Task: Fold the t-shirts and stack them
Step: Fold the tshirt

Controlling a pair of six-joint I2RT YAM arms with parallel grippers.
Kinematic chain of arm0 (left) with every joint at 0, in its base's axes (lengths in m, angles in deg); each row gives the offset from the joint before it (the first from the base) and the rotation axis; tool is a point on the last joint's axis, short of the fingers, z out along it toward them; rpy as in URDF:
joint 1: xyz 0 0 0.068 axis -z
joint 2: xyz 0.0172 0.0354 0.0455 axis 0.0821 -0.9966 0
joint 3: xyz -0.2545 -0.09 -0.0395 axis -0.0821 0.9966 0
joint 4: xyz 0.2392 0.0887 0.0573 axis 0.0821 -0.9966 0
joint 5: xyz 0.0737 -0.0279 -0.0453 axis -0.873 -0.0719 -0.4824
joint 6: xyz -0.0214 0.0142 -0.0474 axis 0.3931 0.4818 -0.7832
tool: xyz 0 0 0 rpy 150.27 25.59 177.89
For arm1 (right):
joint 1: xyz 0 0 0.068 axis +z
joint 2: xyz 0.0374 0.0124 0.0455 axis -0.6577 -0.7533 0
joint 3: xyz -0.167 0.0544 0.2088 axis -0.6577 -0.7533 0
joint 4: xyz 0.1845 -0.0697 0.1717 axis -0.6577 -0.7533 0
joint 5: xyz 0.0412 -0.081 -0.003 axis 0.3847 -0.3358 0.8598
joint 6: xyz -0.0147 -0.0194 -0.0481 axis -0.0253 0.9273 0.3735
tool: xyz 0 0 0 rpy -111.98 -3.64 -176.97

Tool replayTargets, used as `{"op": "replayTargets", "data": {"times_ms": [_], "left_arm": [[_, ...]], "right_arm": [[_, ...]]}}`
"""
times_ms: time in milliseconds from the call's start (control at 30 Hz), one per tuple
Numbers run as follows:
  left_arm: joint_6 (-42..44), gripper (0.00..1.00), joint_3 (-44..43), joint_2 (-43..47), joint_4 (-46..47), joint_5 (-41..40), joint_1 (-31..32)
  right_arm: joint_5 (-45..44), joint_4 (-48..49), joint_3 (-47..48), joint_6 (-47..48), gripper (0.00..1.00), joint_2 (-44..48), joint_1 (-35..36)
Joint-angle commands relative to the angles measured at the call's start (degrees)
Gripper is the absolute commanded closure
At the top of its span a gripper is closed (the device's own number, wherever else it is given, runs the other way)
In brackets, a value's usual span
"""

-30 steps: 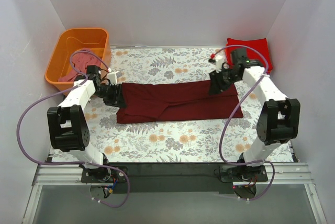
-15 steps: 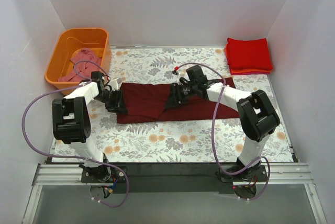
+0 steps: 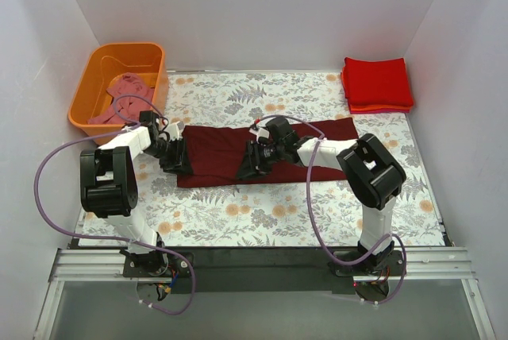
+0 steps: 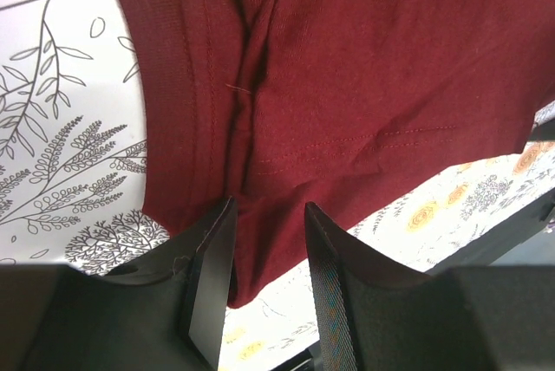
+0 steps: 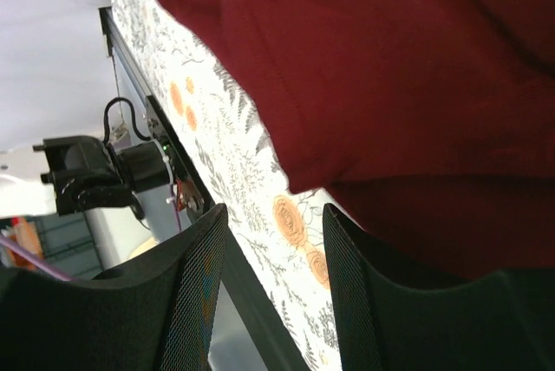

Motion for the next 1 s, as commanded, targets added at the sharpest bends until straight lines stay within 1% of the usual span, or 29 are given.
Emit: {"op": "replayTargets", "data": {"times_ms": [0, 167, 267, 367, 467, 633, 733, 833, 867, 967], "left_arm": [[-0.38, 0.64, 0.40, 0.30, 1.19, -0.12, 0.34], [-0.20, 0.64, 0.75, 0.30, 1.19, -0.29, 0.43], [0.14, 0.64, 0.92, 0.47, 1.19, -0.82, 0.43], [0.50, 0.64, 0.58, 0.39, 1.10, -1.08, 0.61], [0.59, 0.64, -0.21, -0.05, 1.10, -1.08, 0.61], [0.41, 0.64, -1.62, -0.32, 1.10, -1.08, 0.70], [0.50, 0.64, -2.24, -0.32, 0.92, -1.35, 0.70], [0.32, 0.64, -2.50, -0.58, 0.75, -1.35, 0.70], [0.24, 0.64, -2.68, -0.67, 0.75, -1.35, 0.70], [0.32, 0.64, -2.85, -1.19, 0.57, -1.08, 0.70]], "right_arm": [[-0.20, 3.84, -0.01, -4.49, 0.45, -2.04, 0.73], [-0.47, 5.16, 0.51, -6.95, 0.46, -5.37, 0.82], [0.41, 5.87, 1.04, -8.27, 0.48, -6.78, 0.82], [0.50, 6.39, 1.57, -8.98, 0.52, -6.70, 0.82], [0.85, 6.92, 1.66, -9.42, 0.59, -6.35, 0.82], [1.21, 7.36, 1.75, -9.94, 0.63, -6.35, 0.73], [1.21, 7.36, 1.66, -9.94, 0.70, -6.43, 0.64], [1.55, 7.54, 1.66, -10.03, 0.82, -6.96, 0.47], [1.56, 7.54, 1.66, -9.94, 0.91, -7.05, 0.46], [1.47, 7.54, 1.49, -9.77, 0.99, -6.87, 0.38]]}}
